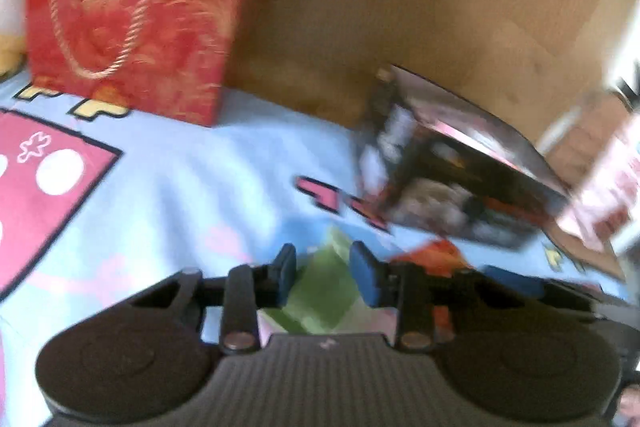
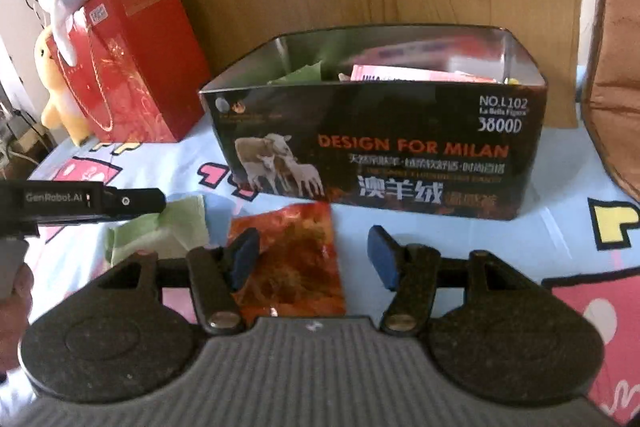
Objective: Organize snacks
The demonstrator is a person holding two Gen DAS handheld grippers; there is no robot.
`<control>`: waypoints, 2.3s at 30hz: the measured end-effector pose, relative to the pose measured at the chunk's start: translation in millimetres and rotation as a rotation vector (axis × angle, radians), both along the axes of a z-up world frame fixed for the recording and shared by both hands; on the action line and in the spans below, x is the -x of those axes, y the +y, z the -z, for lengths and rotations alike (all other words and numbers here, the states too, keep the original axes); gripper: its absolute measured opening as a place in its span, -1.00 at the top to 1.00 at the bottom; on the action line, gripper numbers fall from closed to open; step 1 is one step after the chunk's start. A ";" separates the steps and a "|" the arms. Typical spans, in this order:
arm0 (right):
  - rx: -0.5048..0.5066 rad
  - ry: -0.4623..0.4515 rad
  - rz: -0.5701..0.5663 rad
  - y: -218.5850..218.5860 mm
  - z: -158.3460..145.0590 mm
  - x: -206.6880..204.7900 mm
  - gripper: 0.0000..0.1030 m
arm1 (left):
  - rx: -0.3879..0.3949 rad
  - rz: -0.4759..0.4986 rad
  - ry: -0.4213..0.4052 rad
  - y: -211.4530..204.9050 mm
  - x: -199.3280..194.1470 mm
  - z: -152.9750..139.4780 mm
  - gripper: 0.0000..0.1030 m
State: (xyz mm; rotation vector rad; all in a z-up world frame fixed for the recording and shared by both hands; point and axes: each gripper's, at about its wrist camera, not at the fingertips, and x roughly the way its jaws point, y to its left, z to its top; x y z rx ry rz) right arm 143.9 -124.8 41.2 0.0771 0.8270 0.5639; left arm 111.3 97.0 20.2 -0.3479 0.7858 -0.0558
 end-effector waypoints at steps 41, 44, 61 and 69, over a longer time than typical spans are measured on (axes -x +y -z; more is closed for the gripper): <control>0.056 -0.168 -0.137 28.9 2.9 157.3 -0.47 | -0.309 -0.156 -0.074 -15.0 117.2 3.8 0.20; 0.063 -0.157 -0.128 30.3 4.6 153.7 -0.48 | -0.326 -0.167 -0.088 -14.2 116.9 8.1 0.16; 0.161 -0.348 -0.073 12.3 -6.8 188.5 -0.04 | -0.328 -0.141 -0.125 -14.9 119.8 12.1 -0.03; 0.120 -0.359 -0.110 3.1 -19.1 204.2 -0.21 | -0.258 -0.127 -0.144 -6.3 121.8 10.6 -0.06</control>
